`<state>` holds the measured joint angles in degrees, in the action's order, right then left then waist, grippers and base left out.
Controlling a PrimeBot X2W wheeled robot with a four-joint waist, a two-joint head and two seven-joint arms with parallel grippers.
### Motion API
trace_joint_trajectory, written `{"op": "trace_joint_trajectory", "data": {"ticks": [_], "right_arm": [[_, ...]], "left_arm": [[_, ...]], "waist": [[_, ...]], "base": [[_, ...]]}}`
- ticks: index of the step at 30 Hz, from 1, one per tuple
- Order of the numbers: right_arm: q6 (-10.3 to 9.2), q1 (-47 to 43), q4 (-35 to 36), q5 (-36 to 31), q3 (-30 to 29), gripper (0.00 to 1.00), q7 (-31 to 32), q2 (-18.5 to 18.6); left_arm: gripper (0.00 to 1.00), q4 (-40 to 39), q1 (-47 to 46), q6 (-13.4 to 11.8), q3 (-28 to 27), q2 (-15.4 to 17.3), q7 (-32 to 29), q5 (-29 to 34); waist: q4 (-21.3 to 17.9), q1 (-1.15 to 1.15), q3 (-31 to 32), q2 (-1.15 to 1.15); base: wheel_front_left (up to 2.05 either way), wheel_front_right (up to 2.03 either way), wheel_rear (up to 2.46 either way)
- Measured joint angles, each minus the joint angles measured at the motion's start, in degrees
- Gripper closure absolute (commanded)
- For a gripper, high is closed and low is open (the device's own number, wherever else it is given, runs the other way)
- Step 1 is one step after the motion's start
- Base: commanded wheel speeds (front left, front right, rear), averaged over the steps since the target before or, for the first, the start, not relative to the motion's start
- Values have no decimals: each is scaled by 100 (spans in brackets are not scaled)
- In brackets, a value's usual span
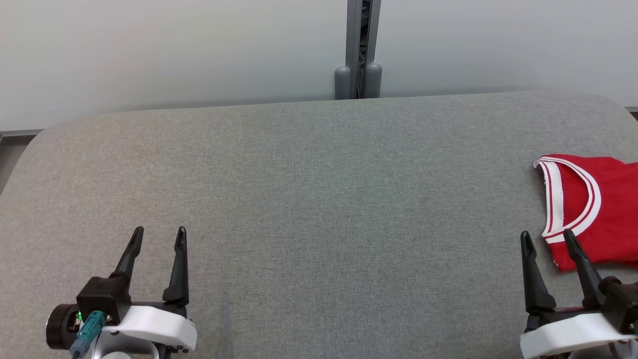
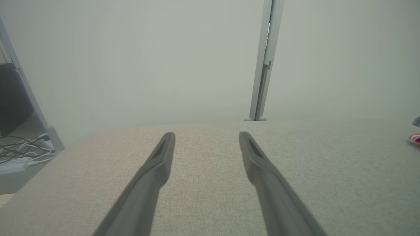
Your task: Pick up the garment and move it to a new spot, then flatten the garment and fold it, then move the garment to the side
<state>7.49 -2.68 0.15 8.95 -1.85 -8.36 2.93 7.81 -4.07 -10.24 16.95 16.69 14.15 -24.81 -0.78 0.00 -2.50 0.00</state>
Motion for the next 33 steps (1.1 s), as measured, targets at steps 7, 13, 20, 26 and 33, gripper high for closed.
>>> {"op": "trace_joint_trajectory", "data": {"ticks": [7,13,20,26,33], "right_arm": [[0,-97,-232,147,34,100,33,-69],[0,-62,-352,876,-36,100,235,-30],[0,58,-521,1659,-130,100,434,54],[0,138,-634,2179,-180,100,570,92],[-1,255,-765,2853,-277,100,765,145]], "left_arm": [[100,169,165,19,68,-153,-9,-99],[100,159,170,123,-13,-243,-53,-664],[100,163,170,270,-101,-347,-101,-1262],[100,169,169,376,-156,-431,-113,-1667],[100,182,158,509,-233,-521,-153,-2197]], "waist": [[-3,0,6,0],[1,0,18,0],[5,0,31,0],[9,0,41,0],[14,0,55,0]], "base": [[0,0,0],[0,0,0],[0,0,0],[0,0,0],[0,0,0]]}}
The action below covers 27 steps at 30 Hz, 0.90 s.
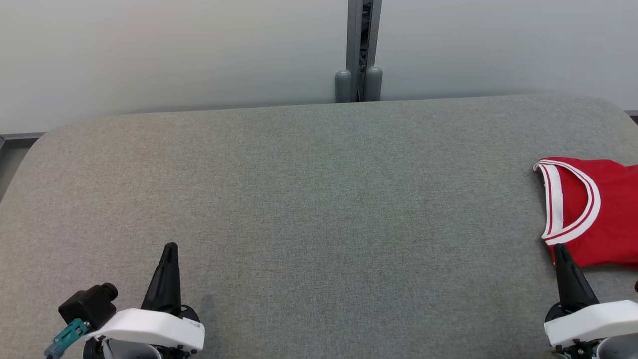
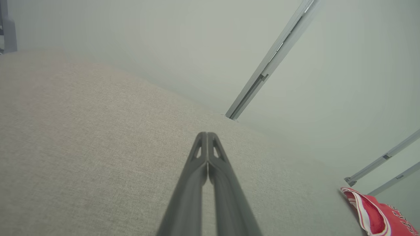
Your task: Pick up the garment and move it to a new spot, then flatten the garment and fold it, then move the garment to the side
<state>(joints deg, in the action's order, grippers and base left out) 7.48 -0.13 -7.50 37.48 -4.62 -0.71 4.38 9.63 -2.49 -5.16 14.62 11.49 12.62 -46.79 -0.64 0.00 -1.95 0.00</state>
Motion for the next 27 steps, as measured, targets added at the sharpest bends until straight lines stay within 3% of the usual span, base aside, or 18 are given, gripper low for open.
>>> {"op": "trace_joint_trajectory", "data": {"ticks": [27], "right_arm": [[-1,350,-438,2151,-291,100,620,155]], "left_arm": [[100,19,-29,415,-250,-322,-108,-1711]], "waist": [[18,0,52,0]], "base": [[0,0,0]]}}
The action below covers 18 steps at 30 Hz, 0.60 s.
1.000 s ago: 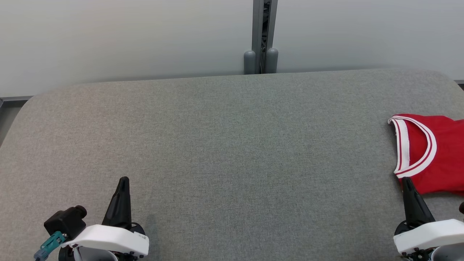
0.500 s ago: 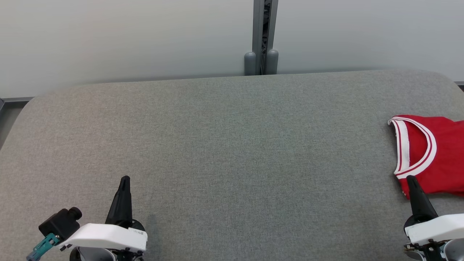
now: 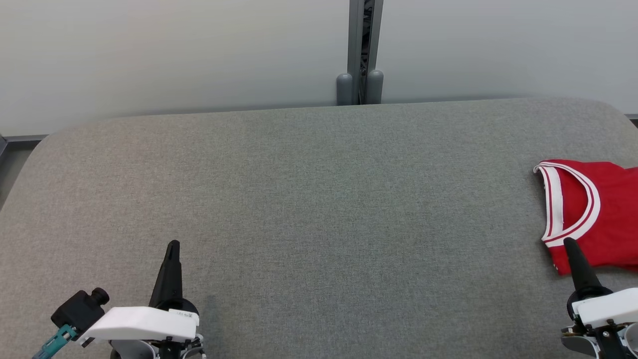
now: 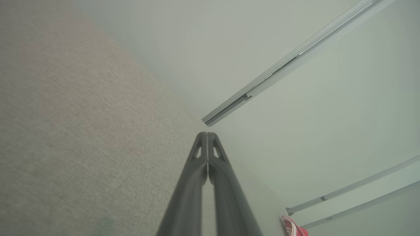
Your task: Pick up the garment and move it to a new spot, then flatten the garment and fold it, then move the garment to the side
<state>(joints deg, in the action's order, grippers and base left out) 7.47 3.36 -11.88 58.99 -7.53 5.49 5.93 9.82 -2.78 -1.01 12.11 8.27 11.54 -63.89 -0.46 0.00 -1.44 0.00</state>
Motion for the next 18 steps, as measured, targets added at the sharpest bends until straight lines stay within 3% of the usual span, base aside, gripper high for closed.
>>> {"op": "trace_joint_trajectory", "data": {"ticks": [18], "right_arm": [[-5,204,-223,1125,-190,100,354,63]], "left_arm": [[100,9,-12,207,-130,-171,-52,-893]], "waist": [[12,0,34,0]], "base": [[0,0,0]]}}
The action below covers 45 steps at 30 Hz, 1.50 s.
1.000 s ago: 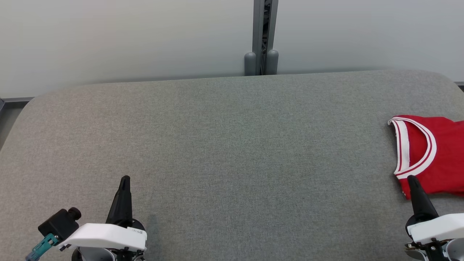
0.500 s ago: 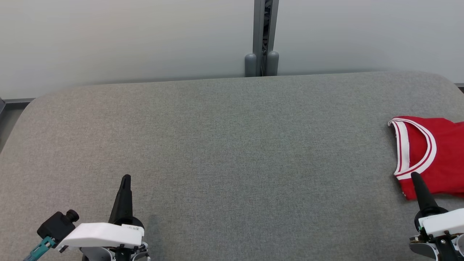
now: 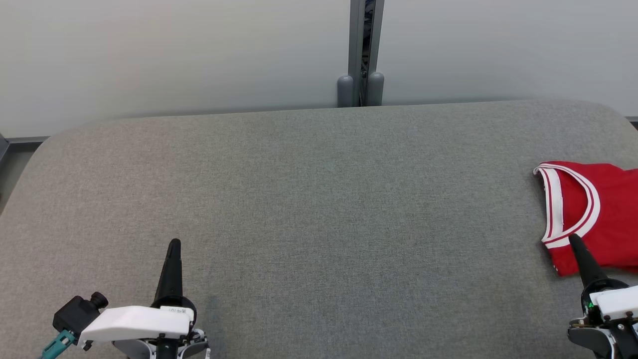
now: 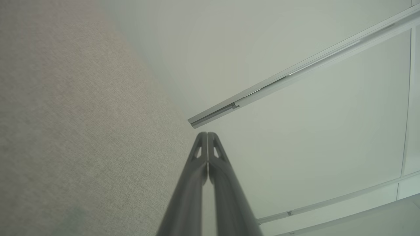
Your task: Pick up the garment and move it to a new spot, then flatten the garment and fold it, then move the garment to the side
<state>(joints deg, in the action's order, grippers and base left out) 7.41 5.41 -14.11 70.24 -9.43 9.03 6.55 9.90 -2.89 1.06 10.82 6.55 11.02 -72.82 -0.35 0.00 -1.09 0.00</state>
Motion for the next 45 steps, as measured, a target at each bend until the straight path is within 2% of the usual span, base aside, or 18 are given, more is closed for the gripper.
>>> {"op": "trace_joint_trajectory", "data": {"ticks": [22,45], "right_arm": [[0,227,-261,1196,-233,100,392,66],[0,403,-468,2117,-432,100,720,97]], "left_arm": [[100,5,-57,247,-143,-181,-75,-987],[100,9,-85,445,-256,-333,-125,-1756]], "waist": [[15,0,44,0],[29,0,87,0]], "base": [[0,0,0],[0,0,0]]}}
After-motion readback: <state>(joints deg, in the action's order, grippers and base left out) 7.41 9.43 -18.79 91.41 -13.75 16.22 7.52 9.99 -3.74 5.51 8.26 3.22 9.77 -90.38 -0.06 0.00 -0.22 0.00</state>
